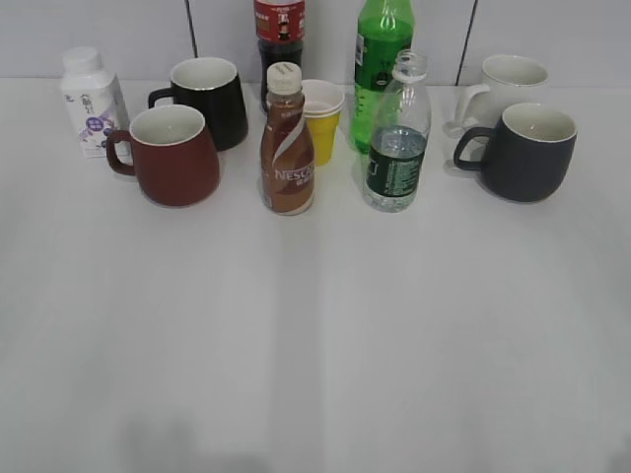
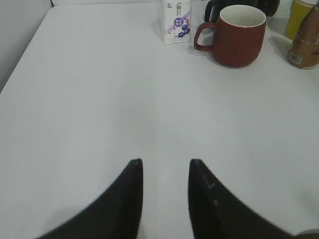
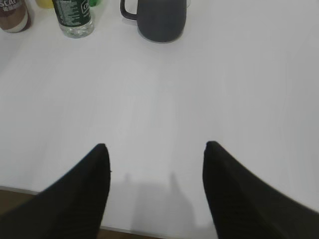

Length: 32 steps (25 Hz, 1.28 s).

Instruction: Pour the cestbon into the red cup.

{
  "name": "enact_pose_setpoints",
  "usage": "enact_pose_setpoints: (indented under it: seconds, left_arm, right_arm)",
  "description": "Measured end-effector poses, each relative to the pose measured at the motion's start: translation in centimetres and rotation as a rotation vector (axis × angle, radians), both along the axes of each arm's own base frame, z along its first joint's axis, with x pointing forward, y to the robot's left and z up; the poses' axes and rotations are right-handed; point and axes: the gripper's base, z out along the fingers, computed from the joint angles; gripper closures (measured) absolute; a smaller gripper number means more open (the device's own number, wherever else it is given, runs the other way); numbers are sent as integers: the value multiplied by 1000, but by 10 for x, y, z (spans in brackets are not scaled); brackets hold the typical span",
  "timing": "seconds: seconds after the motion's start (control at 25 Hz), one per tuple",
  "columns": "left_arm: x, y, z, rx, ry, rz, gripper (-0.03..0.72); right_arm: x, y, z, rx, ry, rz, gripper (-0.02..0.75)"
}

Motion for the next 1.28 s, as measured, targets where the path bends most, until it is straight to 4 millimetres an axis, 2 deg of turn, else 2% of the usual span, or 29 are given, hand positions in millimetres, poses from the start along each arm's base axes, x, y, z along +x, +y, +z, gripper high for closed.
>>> enact_pose_setpoints:
  seconds: [1.28]
  left_arm:
    - [0, 0, 0, 0, 1, 0, 452]
  right_arm:
    - [0, -1, 0, 8, 2, -11, 293]
